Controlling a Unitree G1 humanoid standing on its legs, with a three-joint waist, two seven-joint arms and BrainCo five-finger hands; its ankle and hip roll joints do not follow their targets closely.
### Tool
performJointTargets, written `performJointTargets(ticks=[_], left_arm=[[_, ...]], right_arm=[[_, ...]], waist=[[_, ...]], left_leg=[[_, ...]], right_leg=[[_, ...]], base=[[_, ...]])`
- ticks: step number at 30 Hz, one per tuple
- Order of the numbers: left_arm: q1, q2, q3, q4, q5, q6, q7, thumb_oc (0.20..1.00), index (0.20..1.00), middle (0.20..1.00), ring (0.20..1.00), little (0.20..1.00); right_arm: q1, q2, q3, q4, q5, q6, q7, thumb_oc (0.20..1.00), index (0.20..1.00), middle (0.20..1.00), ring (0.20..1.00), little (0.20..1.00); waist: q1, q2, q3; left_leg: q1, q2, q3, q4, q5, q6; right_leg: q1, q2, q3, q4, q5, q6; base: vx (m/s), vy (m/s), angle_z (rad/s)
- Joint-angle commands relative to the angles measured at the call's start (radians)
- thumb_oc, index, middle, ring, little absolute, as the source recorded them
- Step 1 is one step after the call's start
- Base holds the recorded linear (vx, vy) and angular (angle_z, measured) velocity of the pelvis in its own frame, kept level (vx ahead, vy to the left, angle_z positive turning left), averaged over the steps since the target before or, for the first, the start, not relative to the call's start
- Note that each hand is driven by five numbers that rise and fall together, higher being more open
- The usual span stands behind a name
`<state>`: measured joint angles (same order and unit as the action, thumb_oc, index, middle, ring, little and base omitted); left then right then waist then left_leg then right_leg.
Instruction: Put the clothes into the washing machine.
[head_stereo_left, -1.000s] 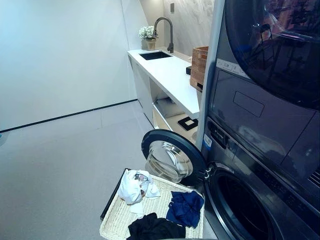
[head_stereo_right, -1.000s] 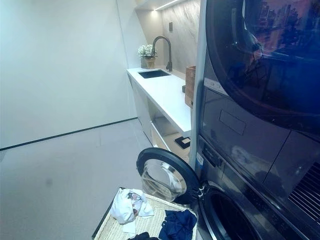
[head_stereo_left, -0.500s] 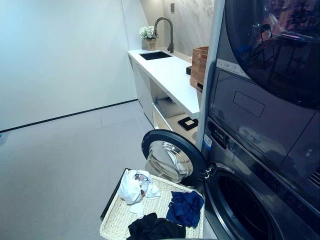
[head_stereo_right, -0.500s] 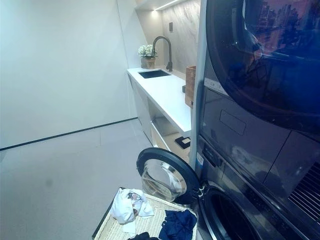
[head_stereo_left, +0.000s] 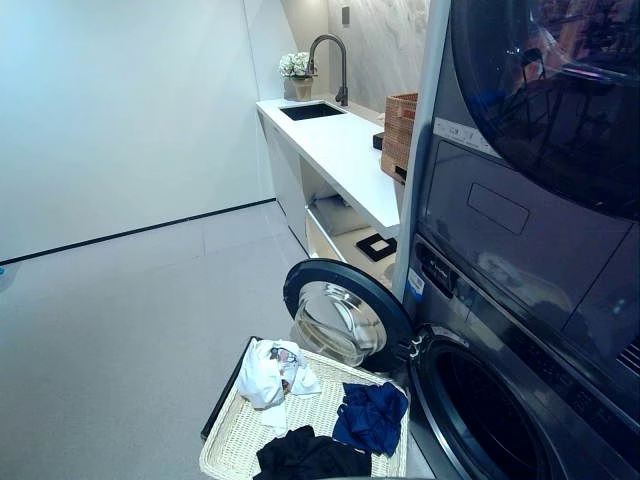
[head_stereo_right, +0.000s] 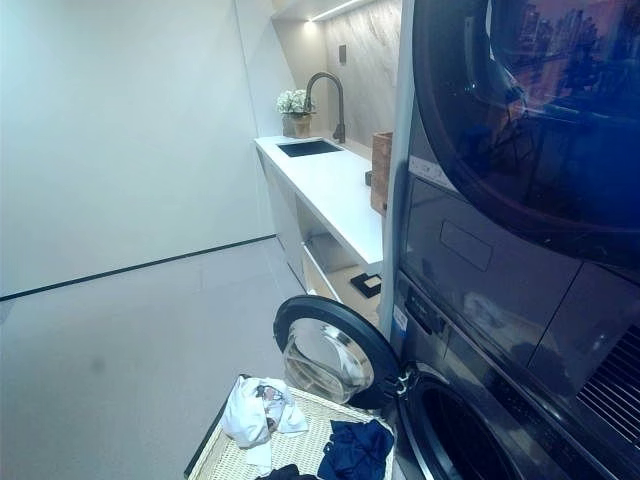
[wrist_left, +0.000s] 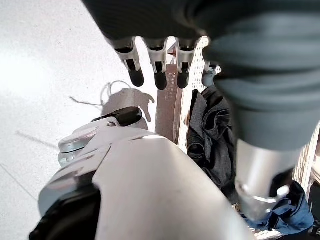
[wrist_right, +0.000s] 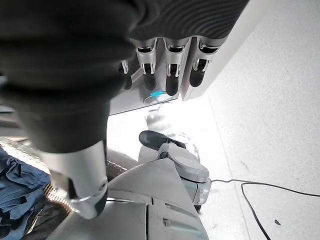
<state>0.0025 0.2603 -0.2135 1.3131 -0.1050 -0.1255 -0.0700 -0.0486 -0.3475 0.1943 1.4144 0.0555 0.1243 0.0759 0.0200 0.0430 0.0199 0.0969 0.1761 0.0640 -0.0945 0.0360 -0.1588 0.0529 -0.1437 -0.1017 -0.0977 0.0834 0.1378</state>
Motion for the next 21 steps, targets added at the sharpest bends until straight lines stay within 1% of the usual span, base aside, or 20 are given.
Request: performJointTargets(ticks=[1, 2, 3, 4, 5, 6, 7, 8, 11, 15, 18, 19, 20, 21], left_arm=[[-0.146, 0.053, 0.020, -0.007, -0.088, -0.108, 0.126, 1.000, 1.000, 1.000, 1.000, 1.000], [-0.174, 0.060, 0.020, -0.021, -0.101, -0.160, 0.194, 1.000, 1.000, 1.000, 1.000, 1.000], [-0.196, 0.064, 0.025, -0.035, -0.088, -0.195, 0.254, 1.000, 1.000, 1.000, 1.000, 1.000], [-0.244, 0.080, 0.027, -0.067, -0.087, -0.227, 0.334, 1.000, 1.000, 1.000, 1.000, 1.000], [-0.266, 0.089, 0.029, -0.081, -0.084, -0.232, 0.362, 1.000, 1.000, 1.000, 1.000, 1.000], [-0.301, 0.107, 0.036, -0.110, -0.055, -0.253, 0.446, 1.000, 1.000, 1.000, 1.000, 1.000], [-0.314, 0.115, 0.040, -0.126, -0.051, -0.258, 0.475, 1.000, 1.000, 1.000, 1.000, 1.000], [-0.352, 0.134, 0.047, -0.170, -0.052, -0.263, 0.545, 1.000, 1.000, 1.000, 1.000, 1.000], [-0.415, 0.152, 0.062, -0.228, -0.030, -0.281, 0.650, 1.000, 1.000, 1.000, 1.000, 1.000], [-0.501, 0.176, 0.028, -0.307, 0.073, -0.303, 0.769, 1.000, 1.000, 1.000, 1.000, 1.000], [-0.536, 0.199, 0.011, -0.336, 0.128, -0.299, 0.798, 1.000, 1.000, 1.000, 1.000, 1.000], [-0.553, 0.212, -0.003, -0.358, 0.148, -0.292, 0.804, 1.000, 1.000, 1.000, 1.000, 1.000], [-0.583, 0.236, -0.026, -0.383, 0.200, -0.281, 0.811, 1.000, 1.000, 1.000, 1.000, 1.000], [-0.601, 0.250, -0.040, -0.395, 0.212, -0.272, 0.799, 1.000, 1.000, 1.000, 1.000, 1.000]], right_arm=[[-0.121, 0.002, -0.007, 0.019, 0.071, -0.037, -0.020, 1.000, 1.000, 1.000, 1.000, 1.000], [-0.144, -0.002, 0.003, 0.006, 0.094, -0.050, -0.029, 1.000, 1.000, 1.000, 1.000, 1.000], [-0.161, -0.004, 0.010, -0.005, 0.114, -0.059, -0.037, 1.000, 1.000, 1.000, 1.000, 1.000], [-0.202, -0.008, 0.026, -0.017, 0.154, -0.077, -0.054, 1.000, 1.000, 1.000, 1.000, 1.000], [-0.219, -0.008, 0.034, -0.023, 0.176, -0.083, -0.061, 1.000, 1.000, 1.000, 1.000, 1.000], [-0.251, -0.009, 0.037, -0.039, 0.209, -0.090, -0.073, 1.000, 1.000, 1.000, 1.000, 1.000], [-0.264, -0.009, 0.037, -0.046, 0.216, -0.093, -0.079, 1.000, 1.000, 1.000, 1.000, 1.000], [-0.305, -0.017, 0.043, -0.062, 0.232, -0.092, -0.092, 1.000, 1.000, 1.000, 1.000, 1.000], [-0.353, -0.034, 0.052, -0.074, 0.270, -0.095, -0.106, 1.000, 1.000, 1.000, 1.000, 1.000], [-0.418, -0.059, 0.063, -0.084, 0.295, -0.090, -0.111, 1.000, 1.000, 1.000, 1.000, 1.000], [-0.436, -0.076, 0.068, -0.088, 0.295, -0.086, -0.102, 1.000, 1.000, 1.000, 1.000, 1.000], [-0.442, -0.082, 0.073, -0.094, 0.293, -0.085, -0.100, 1.000, 1.000, 1.000, 1.000, 1.000], [-0.449, -0.088, 0.082, -0.102, 0.303, -0.088, -0.102, 1.000, 1.000, 1.000, 1.000, 1.000], [-0.455, -0.092, 0.085, -0.109, 0.300, -0.086, -0.099, 1.000, 1.000, 1.000, 1.000, 1.000]], waist=[[0.035, -0.050, 0.145], [0.036, -0.048, 0.179], [0.038, -0.046, 0.204], [0.041, -0.043, 0.250], [0.042, -0.043, 0.269], [0.044, -0.046, 0.303], [0.045, -0.047, 0.318], [0.047, -0.050, 0.359], [0.052, -0.055, 0.416], [0.055, -0.061, 0.484], [0.055, -0.066, 0.500], [0.054, -0.070, 0.500], [0.052, -0.076, 0.500], [0.050, -0.080, 0.500]], left_leg=[[-0.030, -0.031, -0.013, 0.008, 0.027, 0.065], [-0.060, -0.030, -0.018, 0.012, 0.036, 0.067], [-0.082, -0.032, -0.023, 0.013, 0.042, 0.068], [-0.129, -0.041, -0.034, 0.016, 0.051, 0.073], [-0.149, -0.046, -0.040, 0.019, 0.054, 0.075], [-0.187, -0.056, -0.051, 0.027, 0.060, 0.078], [-0.205, -0.061, -0.056, 0.034, 0.061, 0.079], [-0.272, -0.076, -0.074, 0.074, 0.059, 0.082], [-0.353, -0.094, -0.097, 0.119, 0.058, 0.085], [-0.455, -0.115, -0.116, 0.172, 0.065, 0.087], [-0.498, -0.118, -0.117, 0.191, 0.070, 0.088], [-0.526, -0.119, -0.118, 0.199, 0.071, 0.088], [-0.567, -0.120, -0.121, 0.215, 0.073, 0.088], [-0.591, -0.120, -0.123, 0.226, 0.073, 0.087]], right_leg=[[-0.038, -0.049, 0.007, 0.031, 0.031, 0.001], [-0.073, -0.048, 0.009, 0.043, 0.035, -0.001], [-0.098, -0.046, 0.011, 0.049, 0.040, -0.003], [-0.148, -0.042, 0.017, 0.061, 0.047, -0.008], [-0.167, -0.039, 0.020, 0.065, 0.049, -0.011], [-0.204, -0.036, 0.026, 0.074, 0.055, -0.014], [-0.222, -0.036, 0.029, 0.080, 0.058, -0.015], [-0.284, -0.038, 0.033, 0.110, 0.062, -0.019], [-0.356, -0.040, 0.036, 0.149, 0.065, -0.023], [-0.456, -0.048, 0.023, 0.209, 0.068, -0.021], [-0.496, -0.052, 0.019, 0.230, 0.070, -0.018], [-0.523, -0.050, 0.017, 0.239, 0.072, -0.016], [-0.561, -0.046, 0.013, 0.251, 0.076, -0.014], [-0.581, -0.043, 0.012, 0.257, 0.078, -0.014]], base=[[-0.20, 0.013, 0.01], [-0.24, -0.006, 0.02], [-0.34, -0.015, 0.03], [-0.31, -0.019, 0.02], [-0.33, -0.034, 0.04], [-0.21, -0.035, 0.04], [-0.27, -0.038, 0.15], [-0.23, -0.025, 0.13], [-0.19, -0.020, 0.06], [-0.14, 0.006, 0.10], [-0.07, 0.012, 0.08], [-0.03, -0.008, 0.09], [-0.04, -0.012, 0.05], [-0.04, -0.021, 0.06]])
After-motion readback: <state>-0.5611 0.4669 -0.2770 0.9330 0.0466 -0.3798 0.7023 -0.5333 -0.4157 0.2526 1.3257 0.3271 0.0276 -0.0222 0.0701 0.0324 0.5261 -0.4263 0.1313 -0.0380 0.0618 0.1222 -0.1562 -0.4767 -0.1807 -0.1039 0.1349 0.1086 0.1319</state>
